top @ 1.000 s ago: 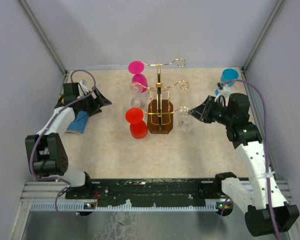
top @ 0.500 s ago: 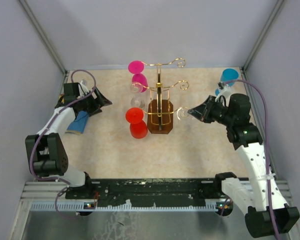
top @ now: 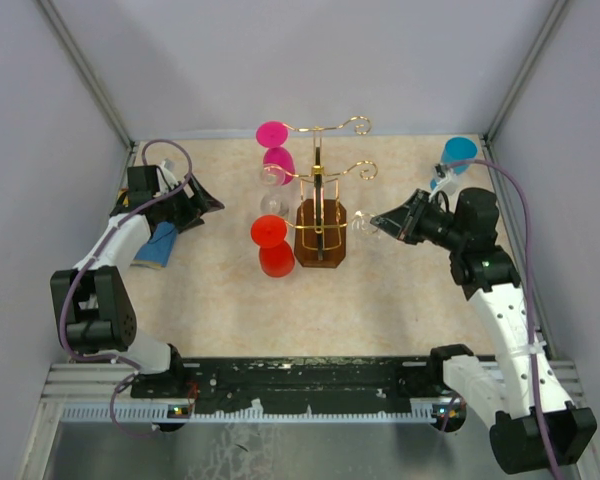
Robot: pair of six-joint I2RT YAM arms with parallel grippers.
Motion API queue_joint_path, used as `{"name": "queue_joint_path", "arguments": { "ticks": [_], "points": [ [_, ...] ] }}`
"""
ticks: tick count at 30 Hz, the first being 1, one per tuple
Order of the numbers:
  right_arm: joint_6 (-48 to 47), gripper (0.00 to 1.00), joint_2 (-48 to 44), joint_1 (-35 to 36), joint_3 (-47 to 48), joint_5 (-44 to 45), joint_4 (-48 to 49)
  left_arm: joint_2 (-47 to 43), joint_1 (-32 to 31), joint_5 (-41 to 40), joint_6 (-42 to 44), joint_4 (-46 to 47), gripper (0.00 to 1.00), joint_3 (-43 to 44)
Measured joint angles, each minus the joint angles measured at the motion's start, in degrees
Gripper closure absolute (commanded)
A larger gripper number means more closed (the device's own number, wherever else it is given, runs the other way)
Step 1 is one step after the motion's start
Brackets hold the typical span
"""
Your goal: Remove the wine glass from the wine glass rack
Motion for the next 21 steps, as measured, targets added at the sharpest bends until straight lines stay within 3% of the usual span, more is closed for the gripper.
{"name": "queue_joint_path", "arguments": {
  "ticks": [10, 21],
  "points": [
    [0.09, 1.00, 0.11, -1.95, 0.00, -0.20, -0.35, 0.00, 0.00, 0.02, 0.00, 0.00, 0.13, 0.00],
    [4.09, 1.00, 0.07, -9.88, -2.56, -5.22, 5.64, 0.00, -0.02, 0.02, 0.00, 0.00, 0.13, 0.00]
  ]
}}
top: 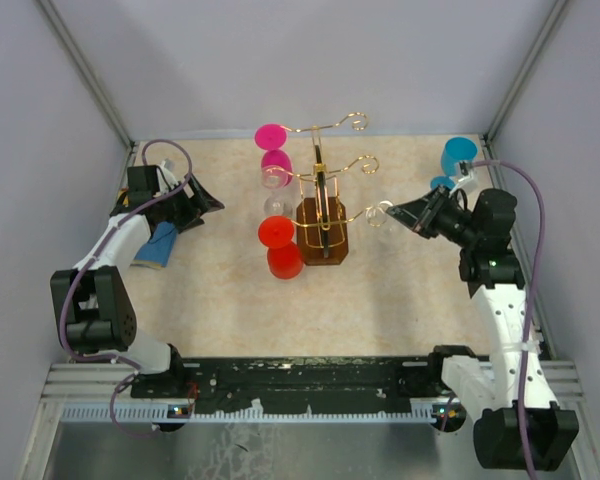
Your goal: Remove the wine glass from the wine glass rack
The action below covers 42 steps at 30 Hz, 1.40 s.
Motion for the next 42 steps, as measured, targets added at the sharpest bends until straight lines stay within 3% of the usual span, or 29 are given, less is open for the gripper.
{"name": "queue_joint_path", "arguments": {
  "ticks": [27, 42],
  "points": [
    [14.49, 1.00, 3.39, -0.72, -4.20, -8.98, 21.94, 0.00, -0.02, -0.02, 0.00, 0.00, 0.13, 0.00],
    [17.29, 1.00, 2.12, -0.72, -4.20, -16.09, 23.98, 0.00, -0.02, 0.00, 0.00, 0.00, 0.13, 0.00]
  ]
}}
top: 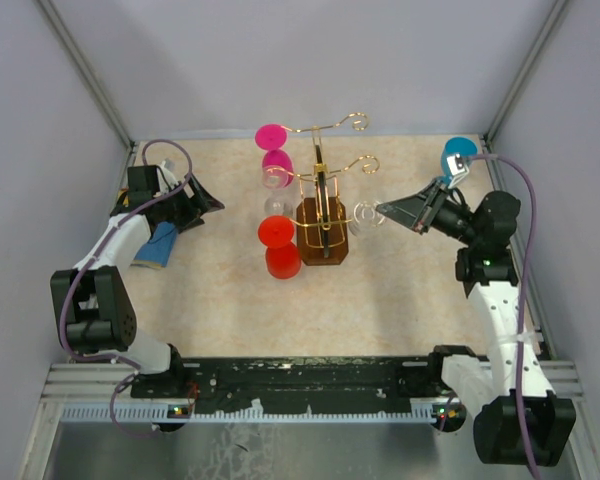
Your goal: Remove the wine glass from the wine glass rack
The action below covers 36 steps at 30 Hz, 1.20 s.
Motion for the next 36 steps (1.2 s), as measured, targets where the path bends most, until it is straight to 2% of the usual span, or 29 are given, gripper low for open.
{"name": "queue_joint_path", "arguments": {
  "ticks": [3, 9, 17, 26, 32, 36],
  "points": [
    [-0.07, 1.00, -0.94, 0.00, 0.00, -1.16, -0.94, 0.00, 0.00, -0.02, 0.02, 0.00, 0.13, 0.00],
    [-3.65, 1.00, -2.84, 0.00, 0.11, -2.40, -9.22, 0.00, 0.00, -0.02, 0.02, 0.00, 0.13, 0.00],
    [-12.87, 1.00, -4.20, 0.00, 3.13, -1.53, -25.88, 0.00, 0.00, -0.02, 0.04, -0.02, 0.13, 0.00],
    [-26.77, 1.00, -5.05, -0.02, 12.24, 5.25, -45.88, 0.00, 0.00, -0.02, 0.22, -0.02, 0.13, 0.00],
    [-31.36, 1.00, -6.84, -0.11, 13.25, 4.35, -51.87, -1.33, 0.00, -0.33, 0.17, -0.61, 0.14, -0.09],
    [-32.35, 1.00, -8.41, 0.22, 13.84, 3.10, -54.23, -6.67, 0.00, 0.37, -0.94, -2.36, 0.14, -0.74]
  ]
}}
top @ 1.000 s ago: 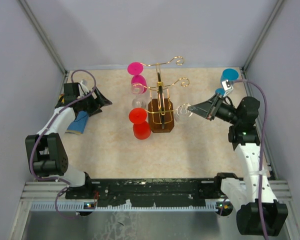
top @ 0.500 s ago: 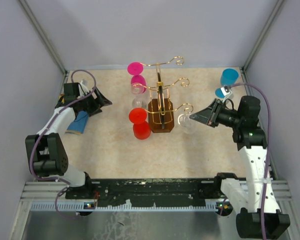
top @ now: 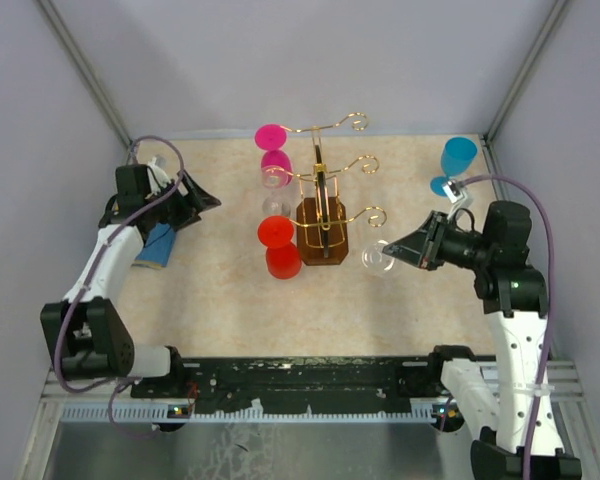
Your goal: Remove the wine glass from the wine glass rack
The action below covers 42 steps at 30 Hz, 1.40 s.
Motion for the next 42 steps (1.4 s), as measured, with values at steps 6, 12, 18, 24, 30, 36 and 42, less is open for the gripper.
{"name": "queue_joint_path", "arguments": {
  "ticks": [6, 12, 18, 24, 30, 36, 42],
  "points": [
    [1.75, 1.00, -2.99, 1.62, 1.51, -3.08, 1.60, -13.03, 0.00, 1.88, -3.32, -2.32, 0.11, -1.18],
    [7.06, 1.00, -4.11, 2.89, 3.02, -6.99, 7.80, -23.76, 0.00, 7.52, -9.22, -2.47, 0.11, -1.79],
    [15.21, 1.00, -3.50, 3.54, 4.37, -9.51, 19.67, -24.81, 0.00, 14.36, -15.63, -2.95, 0.10, -1.36],
    [21.86, 1.00, -0.61, 6.88, 6.60, -10.19, 31.82, -24.70, 0.00, 22.71, -24.79, -0.37, 0.08, 0.22],
    [21.27, 1.00, 5.05, 15.69, 10.01, -7.72, 35.30, -24.48, -0.09, 28.79, -35.60, 5.99, 0.06, -1.16],
    [17.20, 1.00, 13.64, 26.51, 16.20, -3.19, 34.18, -24.50, -0.31, 31.26, -41.94, 9.38, 0.05, -1.11],
    [14.25, 1.00, 20.26, 30.49, 21.97, -0.87, 33.64, -24.50, -1.36, 33.00, -47.60, 11.89, 0.05, -0.48]
  ]
}}
